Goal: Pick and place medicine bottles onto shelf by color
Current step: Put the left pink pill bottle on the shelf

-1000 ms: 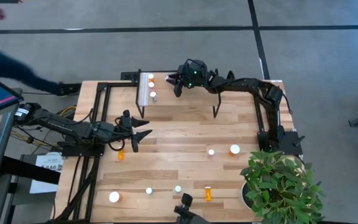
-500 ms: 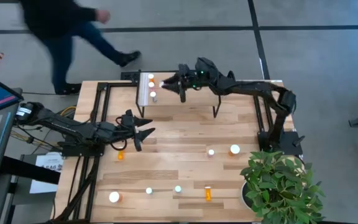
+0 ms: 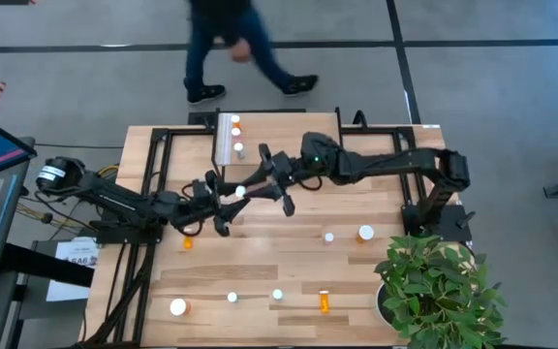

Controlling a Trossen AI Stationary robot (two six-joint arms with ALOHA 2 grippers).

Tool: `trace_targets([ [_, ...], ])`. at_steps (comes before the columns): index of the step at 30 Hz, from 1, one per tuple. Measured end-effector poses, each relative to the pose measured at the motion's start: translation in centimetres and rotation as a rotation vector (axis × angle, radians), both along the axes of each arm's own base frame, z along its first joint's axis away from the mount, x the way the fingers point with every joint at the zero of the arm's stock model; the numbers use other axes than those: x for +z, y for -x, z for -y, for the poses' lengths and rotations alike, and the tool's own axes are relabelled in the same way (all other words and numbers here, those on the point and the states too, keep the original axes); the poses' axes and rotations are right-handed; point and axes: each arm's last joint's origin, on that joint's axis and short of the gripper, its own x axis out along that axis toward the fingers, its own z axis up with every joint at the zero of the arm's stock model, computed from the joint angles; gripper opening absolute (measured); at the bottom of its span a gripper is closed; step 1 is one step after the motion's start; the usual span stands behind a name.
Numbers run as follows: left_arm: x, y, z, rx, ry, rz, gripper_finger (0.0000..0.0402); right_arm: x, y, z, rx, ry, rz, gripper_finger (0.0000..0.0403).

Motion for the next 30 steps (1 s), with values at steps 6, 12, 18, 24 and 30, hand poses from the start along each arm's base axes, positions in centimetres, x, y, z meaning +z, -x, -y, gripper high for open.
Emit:
trace_targets([
  [6, 0.4, 0.0, 0.3, 0.000, -0.048, 0.008, 0.0260, -0.5, -0.4, 0.0, -0.086, -0.012, -0.006, 0.0122],
  [12, 0.9, -1.4, 0.5, 0.023, -0.115, -0.014, 0.0261, -0.4, -0.5, -0.4, -0.113, -0.013, 0.002, 0.0122],
  [18, 1.0, -4.1, 0.5, 0.063, -0.170, 0.005, 0.0261, -0.5, -0.5, -0.6, -0.110, -0.013, -0.012, 0.0122],
  [24, 0.7, -4.9, 0.7, 0.081, -0.208, 0.013, 0.0258, -0.9, -0.5, -0.7, -0.111, -0.015, -0.056, 0.0122],
  [30, 1.1, -4.6, 0.8, 0.076, -0.217, 0.023, 0.0229, -1.0, -0.5, -0.6, -0.111, -0.017, -0.066, 0.0122],
])
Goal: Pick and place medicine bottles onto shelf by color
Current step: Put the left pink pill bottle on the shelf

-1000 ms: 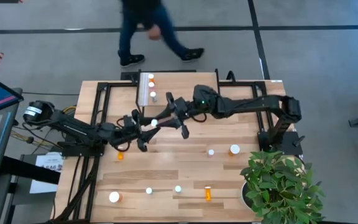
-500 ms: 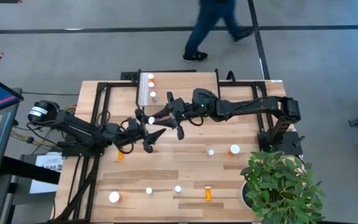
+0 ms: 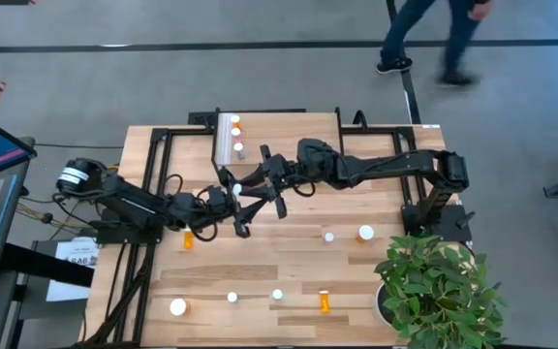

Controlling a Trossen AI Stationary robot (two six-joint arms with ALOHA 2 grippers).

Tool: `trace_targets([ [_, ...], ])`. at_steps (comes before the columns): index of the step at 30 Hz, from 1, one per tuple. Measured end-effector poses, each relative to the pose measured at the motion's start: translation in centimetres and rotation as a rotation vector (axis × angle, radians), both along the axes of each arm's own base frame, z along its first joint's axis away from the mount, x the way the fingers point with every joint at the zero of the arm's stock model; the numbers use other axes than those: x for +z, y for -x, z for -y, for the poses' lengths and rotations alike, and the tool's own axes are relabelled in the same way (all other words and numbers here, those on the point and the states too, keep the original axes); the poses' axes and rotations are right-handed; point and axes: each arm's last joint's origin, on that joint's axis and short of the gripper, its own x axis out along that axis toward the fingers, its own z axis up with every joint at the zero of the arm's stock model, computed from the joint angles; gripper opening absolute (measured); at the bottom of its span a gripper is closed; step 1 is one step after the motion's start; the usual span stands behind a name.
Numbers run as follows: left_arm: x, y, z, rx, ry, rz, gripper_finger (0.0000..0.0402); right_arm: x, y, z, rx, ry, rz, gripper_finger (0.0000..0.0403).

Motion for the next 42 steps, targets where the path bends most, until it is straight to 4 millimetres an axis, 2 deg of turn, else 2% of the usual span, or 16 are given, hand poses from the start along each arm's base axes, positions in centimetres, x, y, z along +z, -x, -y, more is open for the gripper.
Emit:
trace_targets([
  [14, 0.2, 0.5, 0.0, 0.013, 0.012, -0.070, 0.0086, -0.2, 0.0, 0.0, 0.006, 0.011, -0.021, 0.0122],
  [17, 0.4, 0.8, -0.1, 0.009, 0.027, -0.096, 0.0065, -0.3, 0.0, 0.0, 0.009, 0.011, -0.022, 0.0122],
  [20, 0.6, 1.3, -0.2, 0.002, 0.047, -0.131, 0.0064, -0.3, 0.0, 0.0, 0.007, 0.010, -0.023, 0.0122],
  [26, 0.6, 2.4, -0.5, 0.018, 0.113, -0.238, 0.0094, -0.6, 0.0, 0.6, -0.006, 0.003, -0.058, 0.0124],
  [29, 0.5, 2.8, -0.6, 0.021, 0.141, -0.279, 0.0089, -0.8, 0.1, 0.7, -0.009, 0.001, -0.077, 0.0135],
  [35, 0.3, 3.3, -0.7, 0.024, 0.164, -0.326, 0.0067, -1.1, 0.1, 0.6, -0.008, -0.002, -0.109, 0.0185],
  [42, 0.1, 3.7, -0.8, 0.025, 0.174, -0.367, 0.0082, -1.3, 0.1, 0.8, -0.012, -0.039, -0.141, 0.0248],
])
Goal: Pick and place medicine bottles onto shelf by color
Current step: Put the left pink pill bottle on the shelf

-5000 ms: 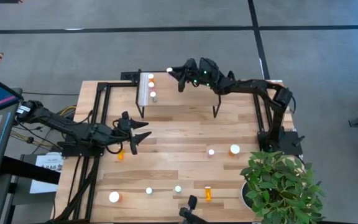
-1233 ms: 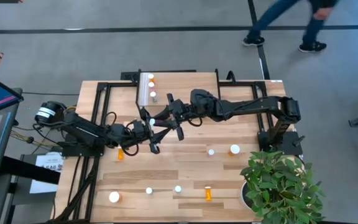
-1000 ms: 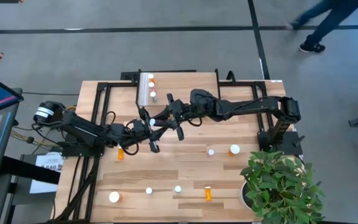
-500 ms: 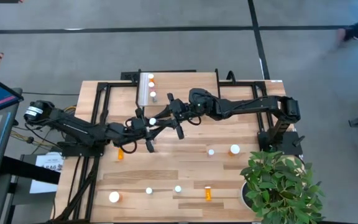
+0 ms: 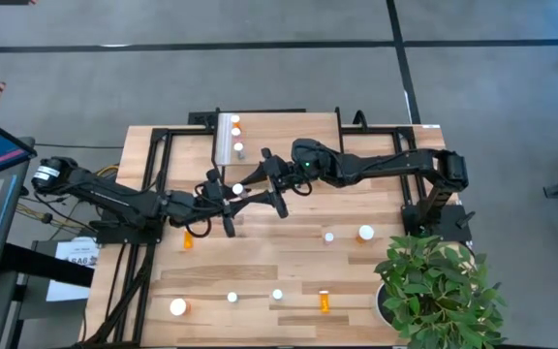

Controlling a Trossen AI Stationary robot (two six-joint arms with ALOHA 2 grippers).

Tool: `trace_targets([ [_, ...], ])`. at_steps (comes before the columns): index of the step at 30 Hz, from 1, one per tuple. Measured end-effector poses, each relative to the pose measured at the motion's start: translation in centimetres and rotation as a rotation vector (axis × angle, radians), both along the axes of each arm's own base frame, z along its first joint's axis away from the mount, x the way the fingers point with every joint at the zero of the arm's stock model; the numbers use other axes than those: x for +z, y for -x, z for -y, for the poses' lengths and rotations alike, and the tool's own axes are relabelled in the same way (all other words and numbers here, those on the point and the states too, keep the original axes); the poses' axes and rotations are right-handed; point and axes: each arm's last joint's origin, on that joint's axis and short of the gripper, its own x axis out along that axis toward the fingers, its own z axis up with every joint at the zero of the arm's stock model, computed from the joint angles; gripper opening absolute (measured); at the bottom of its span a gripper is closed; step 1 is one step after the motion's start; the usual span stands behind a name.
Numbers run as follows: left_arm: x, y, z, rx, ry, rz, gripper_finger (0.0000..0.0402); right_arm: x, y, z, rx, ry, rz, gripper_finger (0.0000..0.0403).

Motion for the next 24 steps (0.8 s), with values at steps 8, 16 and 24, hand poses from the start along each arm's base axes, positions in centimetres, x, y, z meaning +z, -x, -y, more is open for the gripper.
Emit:
trace_targets([
  [8, -0.1, -0.2, 0.0, -0.066, 0.021, -0.060, 0.0085, -0.1, 0.1, 0.6, -0.019, -0.049, -0.022, 0.0260],
  [16, 1.6, -1.0, -0.8, -0.065, 0.041, -0.125, 0.0086, -0.5, 0.1, 0.5, -0.016, -0.031, -0.063, 0.0260],
  [24, 1.2, -1.0, -1.2, -0.086, 0.053, -0.164, 0.0086, -0.6, 0.1, 0.5, -0.013, -0.007, -0.059, 0.0260],
])
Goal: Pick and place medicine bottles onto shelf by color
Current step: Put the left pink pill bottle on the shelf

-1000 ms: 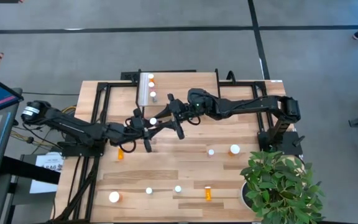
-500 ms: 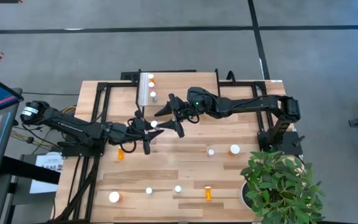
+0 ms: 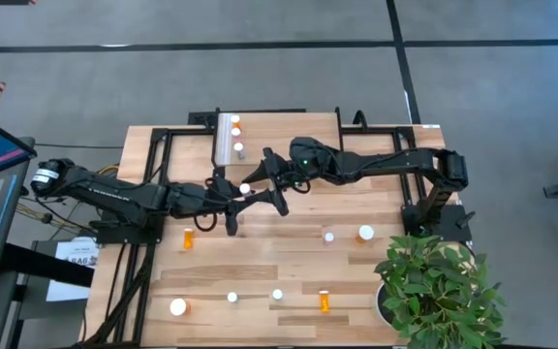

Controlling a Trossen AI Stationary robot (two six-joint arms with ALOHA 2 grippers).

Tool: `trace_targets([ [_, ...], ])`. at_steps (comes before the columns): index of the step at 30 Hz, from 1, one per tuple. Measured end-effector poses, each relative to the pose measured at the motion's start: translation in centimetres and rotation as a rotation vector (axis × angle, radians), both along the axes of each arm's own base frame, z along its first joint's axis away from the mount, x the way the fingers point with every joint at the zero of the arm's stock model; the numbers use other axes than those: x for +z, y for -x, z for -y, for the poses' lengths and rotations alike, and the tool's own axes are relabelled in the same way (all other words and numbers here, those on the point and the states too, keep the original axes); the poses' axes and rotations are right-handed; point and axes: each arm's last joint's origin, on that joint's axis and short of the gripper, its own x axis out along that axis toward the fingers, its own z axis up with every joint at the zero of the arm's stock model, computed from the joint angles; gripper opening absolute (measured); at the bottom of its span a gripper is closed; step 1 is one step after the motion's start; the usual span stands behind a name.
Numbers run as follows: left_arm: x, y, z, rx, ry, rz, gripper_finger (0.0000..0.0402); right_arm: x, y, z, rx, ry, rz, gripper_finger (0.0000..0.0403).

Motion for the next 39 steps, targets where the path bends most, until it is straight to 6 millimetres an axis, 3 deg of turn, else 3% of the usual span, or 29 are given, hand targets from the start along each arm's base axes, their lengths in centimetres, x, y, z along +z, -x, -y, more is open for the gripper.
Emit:
trace_targets([
  [11, -0.12, 0.02, 0.07, -0.018, 0.005, -0.012, 0.0087, 0.00, 0.00, 0.00, 0.000, 0.002, 0.000, 0.0247],
  [30, -0.18, 0.04, 0.06, -0.017, 0.006, -0.019, 0.0087, -0.18, 0.03, -0.01, 0.008, 0.034, -0.010, 0.0121],
  [39, -0.31, 0.08, 0.05, -0.013, 0.007, -0.032, 0.0108, -0.16, 0.06, 0.13, 0.007, 0.050, -0.005, 0.0122],
])
